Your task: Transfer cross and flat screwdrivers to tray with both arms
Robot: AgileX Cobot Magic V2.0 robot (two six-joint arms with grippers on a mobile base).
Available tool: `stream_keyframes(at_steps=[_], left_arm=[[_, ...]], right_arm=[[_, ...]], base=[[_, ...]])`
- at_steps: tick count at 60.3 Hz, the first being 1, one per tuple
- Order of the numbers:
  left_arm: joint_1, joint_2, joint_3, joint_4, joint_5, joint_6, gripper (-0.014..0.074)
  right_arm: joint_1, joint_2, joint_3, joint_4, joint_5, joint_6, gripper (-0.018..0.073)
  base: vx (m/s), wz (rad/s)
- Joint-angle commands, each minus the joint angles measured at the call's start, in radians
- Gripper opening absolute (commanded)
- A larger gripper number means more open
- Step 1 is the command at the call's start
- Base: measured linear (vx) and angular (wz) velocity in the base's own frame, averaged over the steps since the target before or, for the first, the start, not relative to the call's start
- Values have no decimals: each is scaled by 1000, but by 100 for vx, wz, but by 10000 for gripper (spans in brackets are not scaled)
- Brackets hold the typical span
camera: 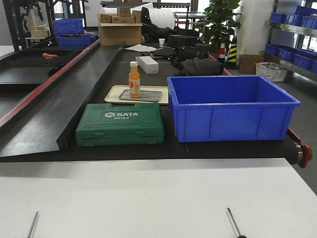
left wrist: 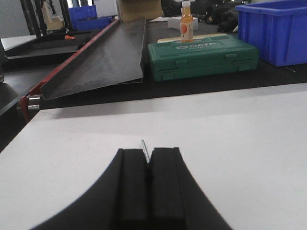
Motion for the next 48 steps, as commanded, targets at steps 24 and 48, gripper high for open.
stream_keyframes(at_steps=[24,48], left_arm=[[-4,245,-499,-86,-225,-86,-6],[-4,890,-943,-81,-70,-86,-6]], right_arm=[[0,319,-598,1,129,-87,-8],[0,946,-948,70,307,-54,-8]], base=[[0,0],[0,0]])
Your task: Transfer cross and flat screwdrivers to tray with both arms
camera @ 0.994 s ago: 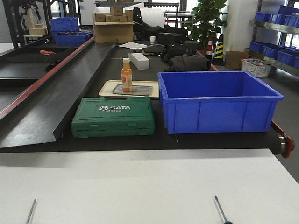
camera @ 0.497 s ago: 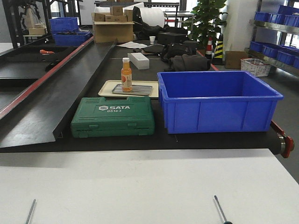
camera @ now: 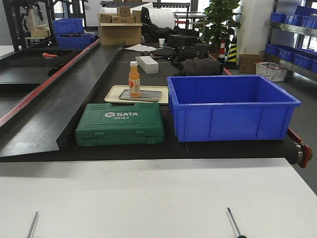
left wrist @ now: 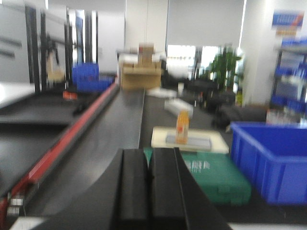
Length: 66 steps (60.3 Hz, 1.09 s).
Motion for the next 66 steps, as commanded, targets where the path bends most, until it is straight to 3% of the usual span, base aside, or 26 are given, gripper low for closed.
stream_keyframes(at_steps=[1,15,24,31,46,51,59,66], left_arm=[[-4,88,-45,-6,-20,-9,-6],[-4,273,-45,-4,150,-3,-2],[-4,347,-45,-7,145,84,38],[-4,370,-45,-8,144,90,113],[-4,393,-45,-14,150,87,404],[-4,395,-43,-14,157,86,472],[-4,402,-41,-14,180,86,507],[-4,424,-41,-14,190,86,504]], right_arm=[[0,75,-37,45,-49,19,-8],[0,250,-38,96,50,20,-3],[0,274,-38,96,62,-15,46],[0,274,-38,96,65,-44,148],[0,274,-38,96,70,-55,537],[0,277,-38,96,81,-55,618],[11,326,-63,113,217,-146,622],[71,427,-141,157,355,-257,582]], base=[[0,0],[0,0],[0,0],[0,0],[0,0],[0,0],[0,0],[0,0]])
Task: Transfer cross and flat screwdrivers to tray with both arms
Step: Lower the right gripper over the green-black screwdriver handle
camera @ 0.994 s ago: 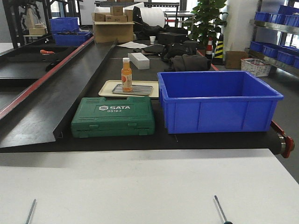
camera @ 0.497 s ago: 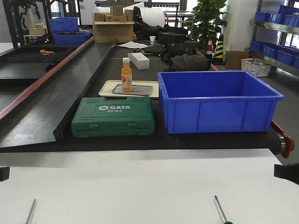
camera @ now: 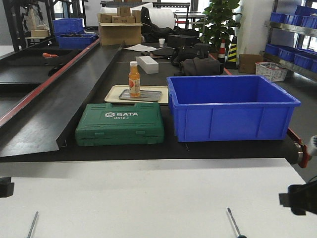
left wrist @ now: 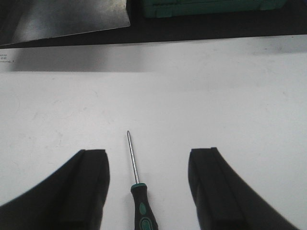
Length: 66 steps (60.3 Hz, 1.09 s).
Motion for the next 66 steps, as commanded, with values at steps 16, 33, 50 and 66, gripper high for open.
stream_keyframes(at_steps=[16,33,50,66], left_arm=[[-4,38,-30,-14,15,-3,503],[-4,47,-30,-14,42,-3,503],[-4,47,-30,-14,71,-3,503],[-4,45,-30,-14,76,-3,503]], right_arm=[[124,364,-304,47,262,-39,554],[124,579,-391,41,325,27,554],[124,705,-391,-56,320,98,522],[124,761,-391,-51,257,98,510]], base=[[0,0],[0,0],[0,0],[0,0]])
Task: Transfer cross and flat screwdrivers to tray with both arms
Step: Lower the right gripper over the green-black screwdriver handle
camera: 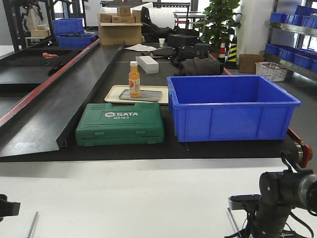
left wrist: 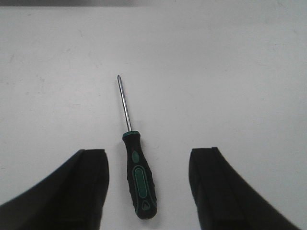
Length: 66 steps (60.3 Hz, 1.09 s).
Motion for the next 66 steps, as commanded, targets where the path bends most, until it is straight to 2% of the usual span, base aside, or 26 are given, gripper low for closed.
stream_keyframes(at_steps=[1,15,26,35,43,50,66], left_arm=[[-4,-26,-30,-14,-51,-3,503],[-4,-26,-30,-14,-47,-3,503],[-4,-26,-30,-14,-46,-3,503],[-4,-26,-30,-14,-40,-3,503],[-4,-26,-30,-15,-35,-4,503],[-4,-26,-30,-15,-22,-13,503],[-4,-26,-30,-15,20,-111,503]], right_arm=[[-1,-37,-28,-3,-46,3,510],[-1,-3,-30,-6,-88,3,496],[-1,30,-30,-13,-64,3,418],[-1,36,-30,-14,-57,7,241],[-1,36,-30,-15,-53,6,-8],[-1,36,-33,-11,-45,7,-13],[-1,-21,-68,-12,-21,6,-9]], base=[[0,0],[0,0],[0,0],[0,0],[0,0],[0,0],[0,0]])
